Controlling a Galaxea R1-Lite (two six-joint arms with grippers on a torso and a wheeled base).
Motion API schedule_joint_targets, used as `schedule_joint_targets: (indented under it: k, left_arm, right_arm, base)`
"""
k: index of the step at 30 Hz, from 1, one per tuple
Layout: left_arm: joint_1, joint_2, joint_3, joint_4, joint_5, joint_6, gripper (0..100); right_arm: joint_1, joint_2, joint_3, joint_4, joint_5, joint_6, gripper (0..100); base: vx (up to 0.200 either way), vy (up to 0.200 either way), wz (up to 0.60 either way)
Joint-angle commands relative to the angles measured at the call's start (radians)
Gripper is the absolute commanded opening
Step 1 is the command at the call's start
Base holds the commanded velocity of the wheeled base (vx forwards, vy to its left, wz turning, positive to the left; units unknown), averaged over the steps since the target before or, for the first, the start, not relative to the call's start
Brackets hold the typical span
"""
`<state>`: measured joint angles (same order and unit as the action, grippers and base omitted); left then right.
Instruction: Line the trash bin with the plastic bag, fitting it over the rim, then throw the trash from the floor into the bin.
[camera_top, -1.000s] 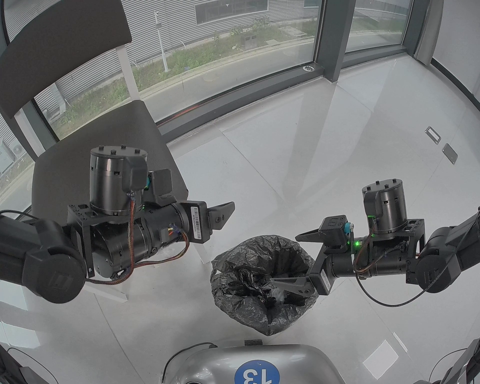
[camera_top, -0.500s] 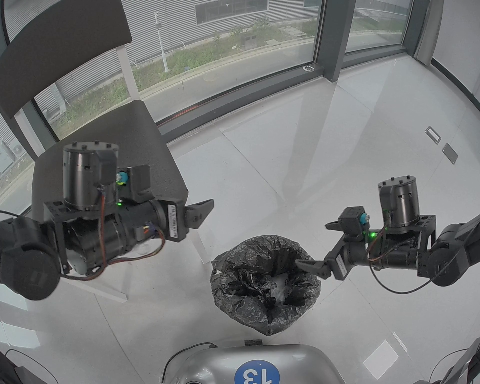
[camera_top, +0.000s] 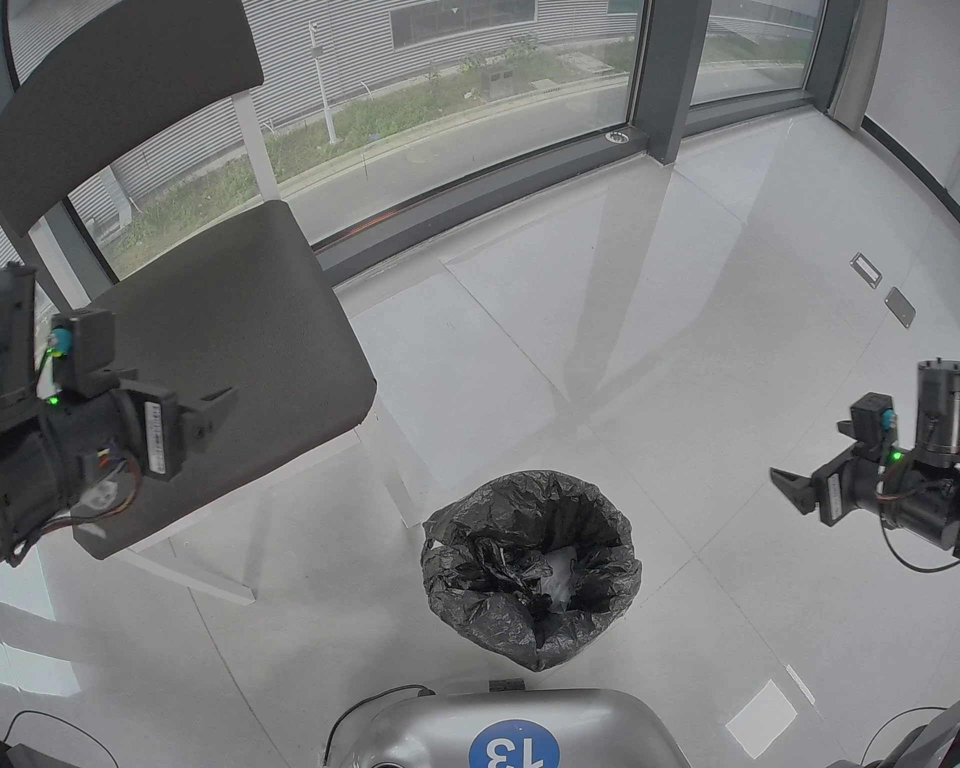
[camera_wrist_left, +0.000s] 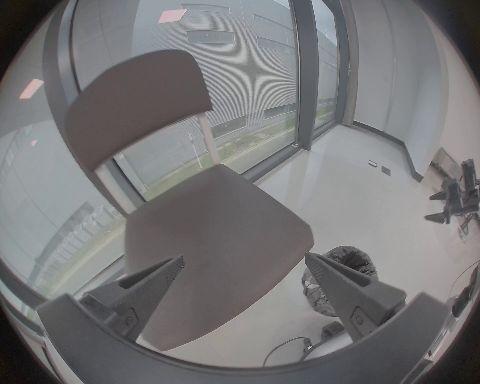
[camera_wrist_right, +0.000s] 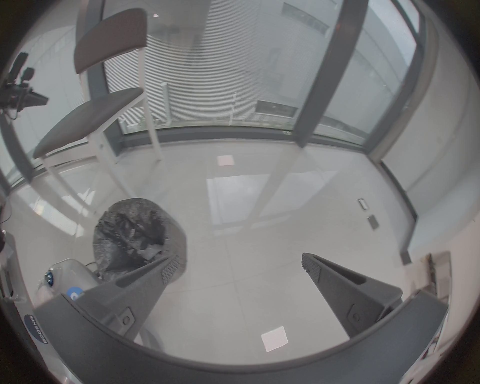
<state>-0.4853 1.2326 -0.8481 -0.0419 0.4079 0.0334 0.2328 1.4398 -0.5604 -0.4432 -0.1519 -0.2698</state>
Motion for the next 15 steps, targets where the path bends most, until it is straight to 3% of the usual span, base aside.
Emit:
schedule_joint_targets:
  k: [1,2,3,5,10,15]
  left_arm:
    - [-0.084,-0.289,-0.020,0.185,0.167,0.036,100]
    - [-0.098,-0.363,-0.029,0.260,0.195,0.049,100]
    - [-0.098,-0.369,-0.031,0.266,0.198,0.051,100]
    - [-0.084,-0.481,-0.057,0.402,0.224,0.060,100]
    - [0.011,-0.670,-0.098,0.642,0.232,0.080,100]
    - [0.122,-0.806,-0.098,0.729,0.230,0.102,100]
  right_arm:
    - [-0.158,-0.360,0.146,0.092,-0.080,-0.002,100]
    - [-0.190,-0.478,0.155,0.187,-0.081,-0.002,100]
    - [-0.193,-0.489,0.155,0.196,-0.081,-0.002,100]
    - [-0.225,-0.691,0.137,0.413,-0.083,-0.002,100]
    - [-0.256,-1.076,0.089,0.822,-0.081,-0.002,100]
    - [-0.256,-1.311,0.099,0.971,-0.078,0.001,100]
  base:
    - [0.000,0.000,0.00]
    - [0.000,0.000,0.00]
    - [0.000,0.000,0.00]
    - [0.000,0.000,0.00]
    - [0.000,0.000,0.00]
    - [0.000,0.000,0.00]
